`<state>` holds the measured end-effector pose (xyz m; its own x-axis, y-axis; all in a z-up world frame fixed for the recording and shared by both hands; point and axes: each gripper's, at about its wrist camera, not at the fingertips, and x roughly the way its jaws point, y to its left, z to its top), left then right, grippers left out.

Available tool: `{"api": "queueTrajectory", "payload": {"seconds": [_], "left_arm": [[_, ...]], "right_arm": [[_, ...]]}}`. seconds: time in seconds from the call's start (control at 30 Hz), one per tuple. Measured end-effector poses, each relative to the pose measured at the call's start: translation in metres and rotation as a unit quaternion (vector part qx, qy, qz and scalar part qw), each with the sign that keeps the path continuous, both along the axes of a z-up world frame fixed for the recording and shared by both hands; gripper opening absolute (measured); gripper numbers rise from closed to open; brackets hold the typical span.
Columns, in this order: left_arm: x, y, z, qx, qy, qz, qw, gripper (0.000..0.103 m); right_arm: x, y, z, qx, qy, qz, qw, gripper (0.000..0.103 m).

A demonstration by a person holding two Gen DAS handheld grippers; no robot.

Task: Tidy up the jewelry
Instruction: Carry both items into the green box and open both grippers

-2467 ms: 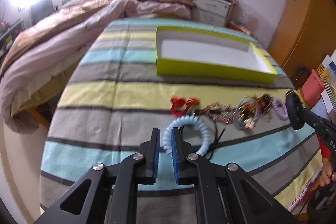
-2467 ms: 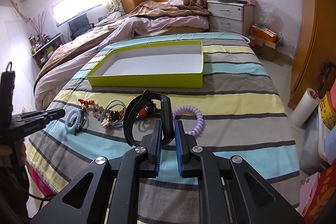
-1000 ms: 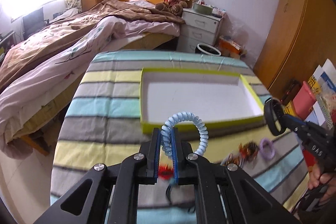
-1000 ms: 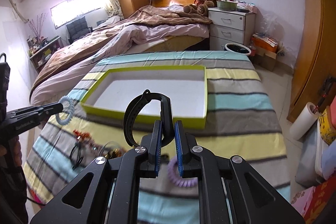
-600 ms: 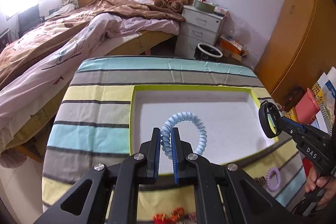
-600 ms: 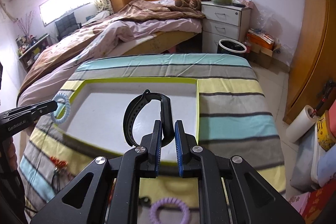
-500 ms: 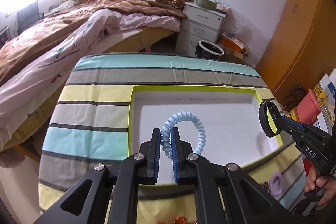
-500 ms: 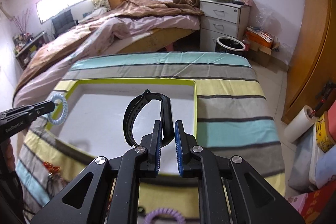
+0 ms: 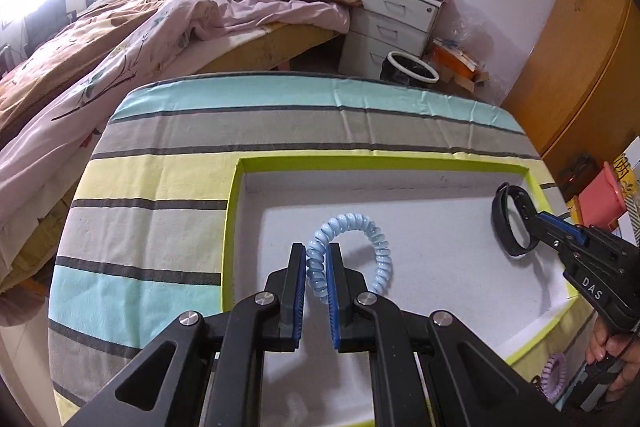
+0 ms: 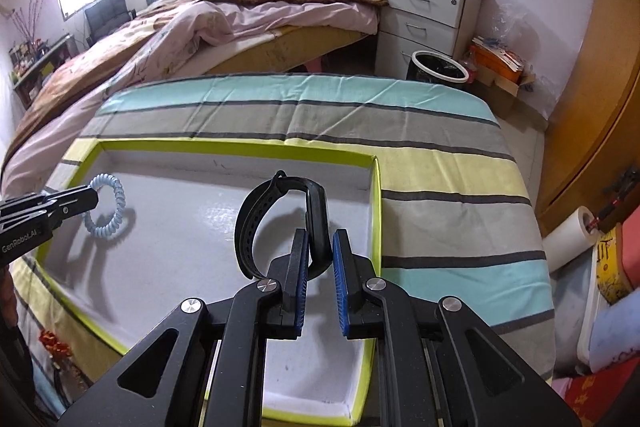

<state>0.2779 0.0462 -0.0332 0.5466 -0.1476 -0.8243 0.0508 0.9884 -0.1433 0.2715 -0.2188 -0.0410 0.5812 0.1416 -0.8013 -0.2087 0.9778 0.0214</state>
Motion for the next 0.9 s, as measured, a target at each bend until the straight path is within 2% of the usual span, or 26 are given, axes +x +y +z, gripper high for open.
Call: {"api": "queueTrajectory", "payload": {"seconds": [0.23,0.6,0.83,0.87,0.9], "left_arm": [[0.004,-0.003,-0.007,0.006,0.008,-0.001,0.9999,0.01],[0.008,0.002,-0.01,-0.01,0.017,0.004,0.9998,0.011],[0.001,0.003,-0.003,-0.016,0.01,0.004,0.9998,0.019],[-0.001,0.002,0.0,-0.017,0.006,0.0,0.9998,0.021],[-0.004,0.001,0.004,-0.018,0.004,-0.004,0.9998,0.028]], "right_arm": [[0.003,0.0,-0.003,0.001,0.005,0.003,1.0,0.013],[0.007,0.001,-0.005,0.002,0.007,0.003,1.0,0.013],[0.005,-0.002,-0.001,0.014,0.0,-0.002,1.0,0.015],[0.004,-0.003,0.001,0.018,-0.003,-0.001,1.0,0.015],[0.002,-0.004,0.004,0.02,-0.006,-0.001,1.0,0.015]]}}
